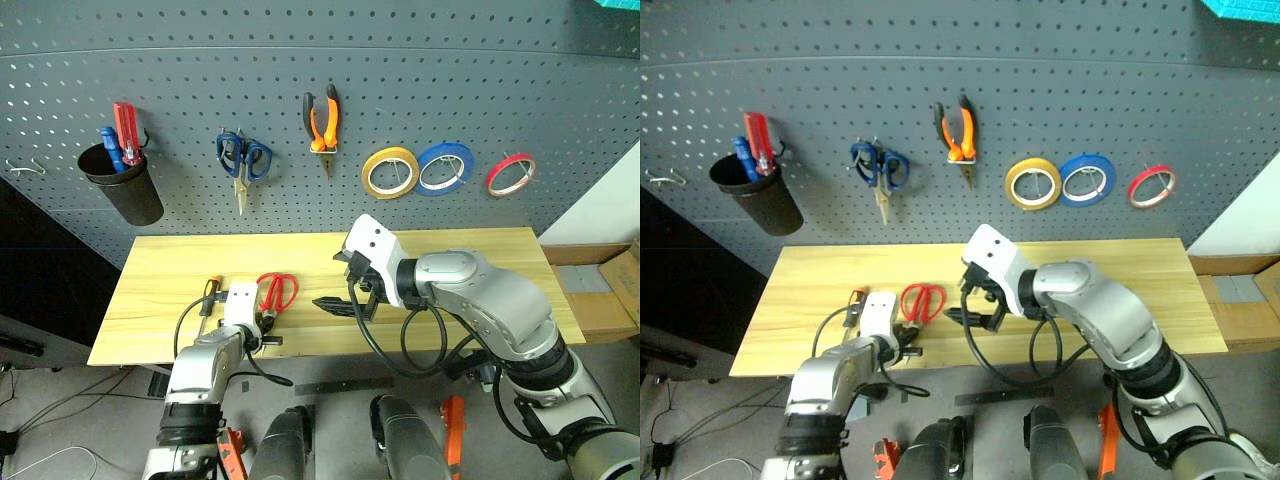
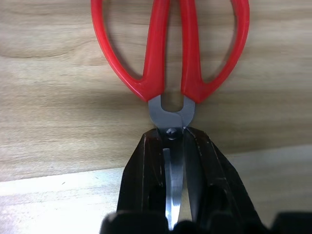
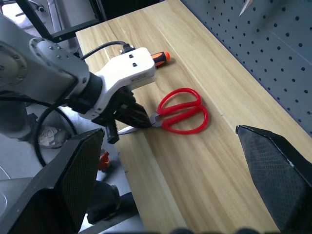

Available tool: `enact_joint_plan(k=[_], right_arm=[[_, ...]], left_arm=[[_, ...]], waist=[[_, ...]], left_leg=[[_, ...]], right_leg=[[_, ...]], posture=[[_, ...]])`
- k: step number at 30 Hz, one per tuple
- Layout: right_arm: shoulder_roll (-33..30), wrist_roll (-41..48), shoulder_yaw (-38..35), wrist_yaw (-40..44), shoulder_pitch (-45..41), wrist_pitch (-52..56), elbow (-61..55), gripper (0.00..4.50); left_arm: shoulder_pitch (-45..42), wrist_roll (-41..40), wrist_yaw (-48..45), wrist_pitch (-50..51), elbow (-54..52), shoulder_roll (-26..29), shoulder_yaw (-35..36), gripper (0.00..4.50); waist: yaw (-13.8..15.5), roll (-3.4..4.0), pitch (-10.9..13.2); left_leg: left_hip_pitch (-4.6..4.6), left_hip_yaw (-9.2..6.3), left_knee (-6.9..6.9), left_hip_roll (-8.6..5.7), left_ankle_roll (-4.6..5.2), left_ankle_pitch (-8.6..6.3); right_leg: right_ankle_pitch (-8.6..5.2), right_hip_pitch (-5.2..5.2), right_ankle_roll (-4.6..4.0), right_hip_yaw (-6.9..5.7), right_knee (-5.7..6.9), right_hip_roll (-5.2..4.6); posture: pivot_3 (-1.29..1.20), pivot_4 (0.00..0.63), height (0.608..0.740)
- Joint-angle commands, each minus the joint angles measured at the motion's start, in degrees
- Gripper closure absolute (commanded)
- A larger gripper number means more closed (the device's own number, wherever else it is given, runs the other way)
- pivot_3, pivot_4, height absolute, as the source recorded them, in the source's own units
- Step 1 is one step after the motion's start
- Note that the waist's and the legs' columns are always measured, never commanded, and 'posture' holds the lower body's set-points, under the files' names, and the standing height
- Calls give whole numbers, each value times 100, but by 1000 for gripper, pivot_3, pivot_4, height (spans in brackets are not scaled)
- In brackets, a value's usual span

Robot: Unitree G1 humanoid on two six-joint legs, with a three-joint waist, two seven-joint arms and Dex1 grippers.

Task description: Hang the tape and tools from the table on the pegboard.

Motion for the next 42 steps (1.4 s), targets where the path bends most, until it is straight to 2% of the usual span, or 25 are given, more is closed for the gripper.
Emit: enact_joint_plan(k=[1,7,10,13,20,27,34,39,42], right_arm=[[-140,132,-367,-15,-31,-82,-369,0],[-483,103,-684,156,185,-962,-549,0],[-614,-29,-657,335,323,-1788,-553,0],[-602,71,-700,512,389,-2107,-457,0],[-341,34,-753,512,125,-2480,65,0],[-168,-65,-698,452,-128,-2586,400,0],[-76,-141,-689,414,-204,-2614,469,0],[-53,-149,-682,353,-150,-2575,402,0],[8,-172,-581,237,16,-2485,348,0]], left_arm=[[279,163,-131,-1137,-767,264,37,4256],[1038,566,-266,-3160,-1743,743,110,4256],[1289,816,-200,-3821,-2039,911,179,4256],[1352,993,-83,-4230,-2192,987,315,4256],[507,1018,127,-4162,-1927,1000,589,4256],[-426,1079,-98,-4180,-999,1106,331,4256],[-762,1187,-321,-4285,-410,1167,28,4256],[-741,1042,-372,-4244,-382,1113,80,2550],[-398,1031,-397,-4087,-509,1102,107,1511]], waist=[[10,0,0],[32,0,1],[32,0,1],[32,0,1],[36,-1,1],[34,-1,1],[30,-1,1],[26,-1,1],[20,0,1]], left_leg=[[-2,-1,-1,0,1,-1],[-6,8,-16,-6,9,-9],[-6,10,-20,-9,12,-10],[-6,11,-20,-9,13,-10],[-5,2,-8,-8,14,-9],[-6,1,-5,-10,14,-10],[-6,0,-6,-10,14,-10],[-6,-1,-4,-10,14,-10],[-6,0,-4,-10,14,-10]], right_leg=[[3,0,-5,0,-5,-1],[2,-2,-9,-4,-26,-45],[-6,-2,2,-6,-29,-48],[-13,-2,15,-7,-28,-47],[-14,4,20,-20,-19,-19],[-4,6,12,-18,-20,-14],[-1,5,6,-16,-19,-14],[1,5,4,-16,-18,-14],[2,5,1,-15,-18,-14]], posture=[[-185,242,740],[-168,236,740],[-159,231,740],[-147,228,740],[-130,222,740],[-145,220,740],[-165,219,740],[-169,221,740],[-165,223,740]])
